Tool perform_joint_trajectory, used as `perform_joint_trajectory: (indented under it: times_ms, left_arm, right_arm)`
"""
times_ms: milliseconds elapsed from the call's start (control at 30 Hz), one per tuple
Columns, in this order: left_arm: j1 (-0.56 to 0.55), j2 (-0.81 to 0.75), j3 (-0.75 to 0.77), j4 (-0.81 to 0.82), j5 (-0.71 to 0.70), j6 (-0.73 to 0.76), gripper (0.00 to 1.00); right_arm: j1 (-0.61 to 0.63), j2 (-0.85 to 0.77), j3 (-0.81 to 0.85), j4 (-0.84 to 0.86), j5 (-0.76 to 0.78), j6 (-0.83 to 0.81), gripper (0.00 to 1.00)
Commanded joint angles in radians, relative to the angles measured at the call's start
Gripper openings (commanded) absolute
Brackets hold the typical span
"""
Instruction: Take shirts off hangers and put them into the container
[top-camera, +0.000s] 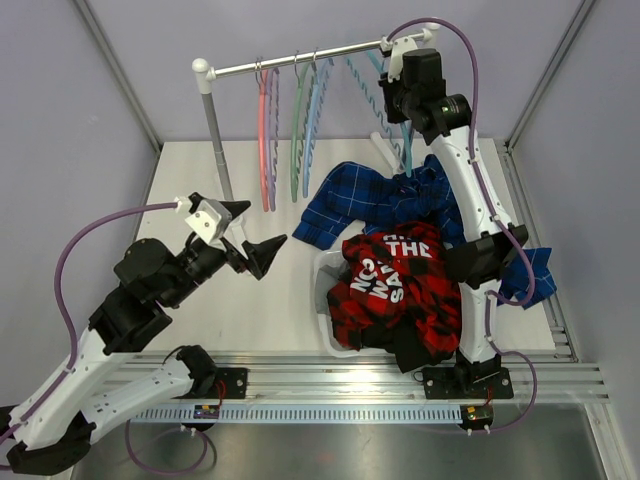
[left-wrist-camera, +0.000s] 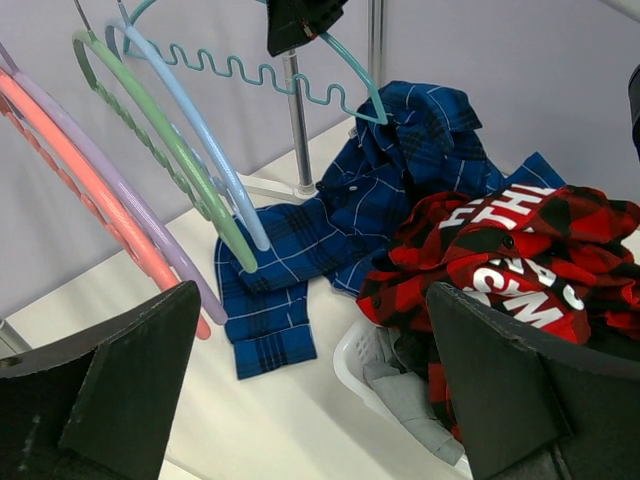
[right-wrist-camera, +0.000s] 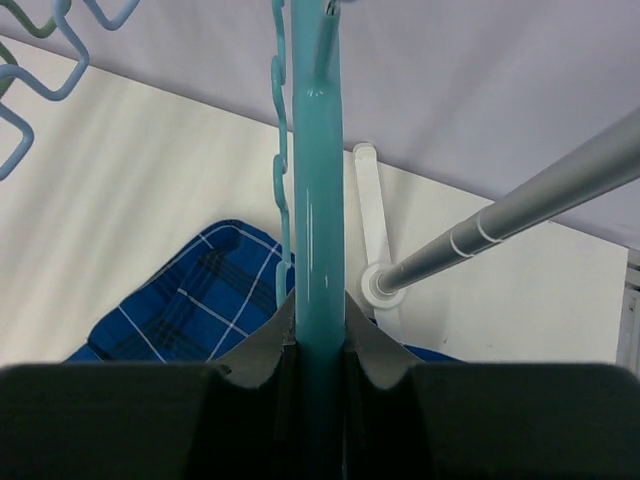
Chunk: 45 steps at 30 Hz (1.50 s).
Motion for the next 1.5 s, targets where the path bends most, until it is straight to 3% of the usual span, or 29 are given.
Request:
perform_joint_trajectory:
  times_ms: [0, 67, 100, 200, 267, 433, 700, 767, 900, 1200, 1467]
  left_arm:
    - [0.002, 0.007, -0.012, 0.068, 0.02, -0.022, 0.99]
    - [0.002, 0.017, -0.022, 0.077, 0.02, -0.035, 0.99]
    - [0.002, 0.022, -0.025, 0.085, 0.053, -0.039, 0.99]
    - [0.002, 0.056, -0.037, 0.09, 0.085, -0.059, 0.99]
    - [0.002, 0.071, -0.045, 0.09, 0.107, -0.061, 0.99]
    - [0.002, 0.096, -0.077, 0.108, 0.145, -0.114, 0.99]
    - [0.002, 0.054, -0.146, 0.114, 0.132, -0.131, 0.99]
    - [0.002, 0.036, -0.163, 0.11, 0.124, -0.134, 0.99]
    - [0.002, 0.004, -0.187, 0.105, 0.115, -0.148, 0.99]
    - [0.002, -0.042, -0.247, 0.11, 0.102, -0.185, 0.99]
    - [0.002, -0.035, -0.259, 0.116, 0.095, -0.187, 0.99]
  right_arm:
    - [0.009, -0.033, 0.018, 0.036, -0.077, -0.008, 0.22]
    - [0.009, -0.059, -0.031, 0.029, -0.14, -0.06, 0.34]
    - [0.009, -0.096, -0.051, 0.023, -0.157, -0.08, 0.53]
    - [0.009, -0.215, -0.163, 0.039, -0.207, -0.179, 0.9]
    - [0.007, -0.285, -0.273, 0.061, -0.2, -0.238, 0.99]
    - [-0.06, -0.496, -0.462, 0.052, -0.273, -0.312, 0.99]
    - [-0.419, -0.722, -0.752, -0.008, -0.549, -0.319, 1.0]
    - [-0.535, -0.741, -0.824, -0.011, -0.665, -0.319, 1.0]
    - [-0.65, -0.672, -0.876, -0.037, -0.824, -0.332, 1.0]
    - [-0.634, -0.331, -0.915, 0.044, -0.95, -0.062, 0.99]
    - [-0.413, -0.17, -0.939, 0.16, -0.634, -0.032, 0.99]
